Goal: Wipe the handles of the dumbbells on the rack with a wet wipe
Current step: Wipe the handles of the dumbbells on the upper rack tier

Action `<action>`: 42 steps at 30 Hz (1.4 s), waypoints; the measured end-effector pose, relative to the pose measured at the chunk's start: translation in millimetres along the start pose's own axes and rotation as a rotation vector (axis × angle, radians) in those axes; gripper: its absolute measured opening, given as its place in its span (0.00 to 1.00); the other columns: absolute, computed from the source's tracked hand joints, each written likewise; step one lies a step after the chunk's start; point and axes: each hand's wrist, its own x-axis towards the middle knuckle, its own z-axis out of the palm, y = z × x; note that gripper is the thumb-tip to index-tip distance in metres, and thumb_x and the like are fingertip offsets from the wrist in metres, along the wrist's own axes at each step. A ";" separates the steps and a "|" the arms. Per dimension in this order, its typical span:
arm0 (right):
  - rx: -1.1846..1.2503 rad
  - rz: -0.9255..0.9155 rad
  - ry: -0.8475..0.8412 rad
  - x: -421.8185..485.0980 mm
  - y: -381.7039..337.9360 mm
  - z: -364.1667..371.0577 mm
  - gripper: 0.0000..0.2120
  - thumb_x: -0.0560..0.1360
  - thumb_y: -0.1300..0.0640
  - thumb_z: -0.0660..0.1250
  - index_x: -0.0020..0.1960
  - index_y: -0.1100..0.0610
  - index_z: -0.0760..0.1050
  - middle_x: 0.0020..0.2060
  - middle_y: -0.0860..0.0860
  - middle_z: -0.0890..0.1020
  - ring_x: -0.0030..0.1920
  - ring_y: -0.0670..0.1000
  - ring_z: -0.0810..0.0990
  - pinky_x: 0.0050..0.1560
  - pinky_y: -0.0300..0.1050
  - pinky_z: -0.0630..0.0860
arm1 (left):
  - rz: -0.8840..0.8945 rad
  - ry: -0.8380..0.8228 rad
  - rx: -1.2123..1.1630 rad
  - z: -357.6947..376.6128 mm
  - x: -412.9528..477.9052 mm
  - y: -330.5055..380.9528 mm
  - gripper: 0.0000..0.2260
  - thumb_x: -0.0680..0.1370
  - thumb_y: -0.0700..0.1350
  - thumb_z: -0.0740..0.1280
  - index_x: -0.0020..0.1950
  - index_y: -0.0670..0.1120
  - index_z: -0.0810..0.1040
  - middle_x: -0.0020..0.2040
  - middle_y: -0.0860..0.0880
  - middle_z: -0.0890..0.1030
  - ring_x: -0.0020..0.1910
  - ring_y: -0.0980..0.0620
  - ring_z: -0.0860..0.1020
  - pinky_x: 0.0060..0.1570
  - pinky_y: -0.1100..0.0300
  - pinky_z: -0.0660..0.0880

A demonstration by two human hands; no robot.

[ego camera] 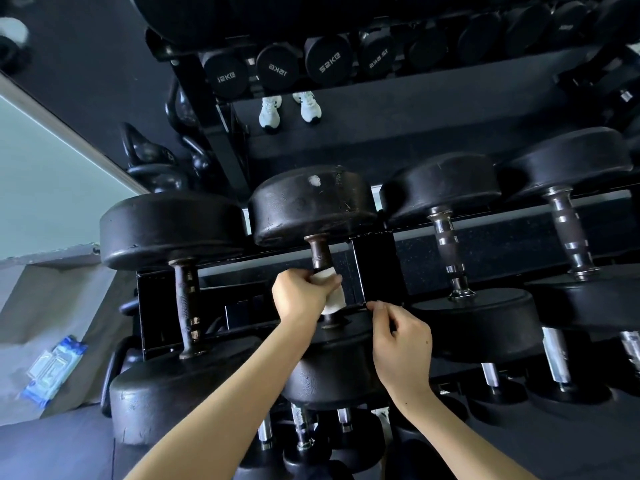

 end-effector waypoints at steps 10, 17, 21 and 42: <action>-0.011 0.049 -0.028 -0.3 0.9 -1.3 0.11 0.77 0.63 0.62 0.42 0.60 0.82 0.19 0.41 0.66 0.23 0.41 0.68 0.32 0.31 0.60 | -0.023 -0.271 -0.462 -10.6 12.3 -10.7 0.18 0.71 0.45 0.73 0.29 0.36 0.73 0.28 0.40 0.74 0.30 0.46 0.73 0.40 0.52 0.72; -0.033 0.031 -0.020 0.8 1.4 -1.1 0.12 0.77 0.64 0.62 0.38 0.61 0.80 0.18 0.41 0.68 0.22 0.43 0.69 0.26 0.30 0.59 | -0.010 -0.244 -0.550 -11.1 33.6 5.4 0.20 0.76 0.40 0.69 0.23 0.43 0.71 0.23 0.46 0.71 0.26 0.52 0.70 0.33 0.63 0.72; -0.039 0.026 -0.034 1.6 -1.3 -2.1 0.13 0.77 0.63 0.61 0.37 0.61 0.79 0.18 0.44 0.63 0.20 0.45 0.61 0.25 0.36 0.59 | -0.046 -0.269 -0.617 -9.4 36.4 10.6 0.19 0.76 0.40 0.68 0.26 0.42 0.68 0.21 0.48 0.70 0.24 0.54 0.69 0.34 0.63 0.71; 0.191 0.173 -0.185 13.1 -15.9 -35.2 0.18 0.78 0.55 0.63 0.35 0.68 0.73 0.21 0.51 0.73 0.23 0.52 0.69 0.26 0.47 0.66 | -0.005 -0.071 0.092 -38.2 -3.4 2.1 0.16 0.62 0.49 0.78 0.33 0.38 0.77 0.31 0.44 0.76 0.33 0.49 0.74 0.39 0.50 0.76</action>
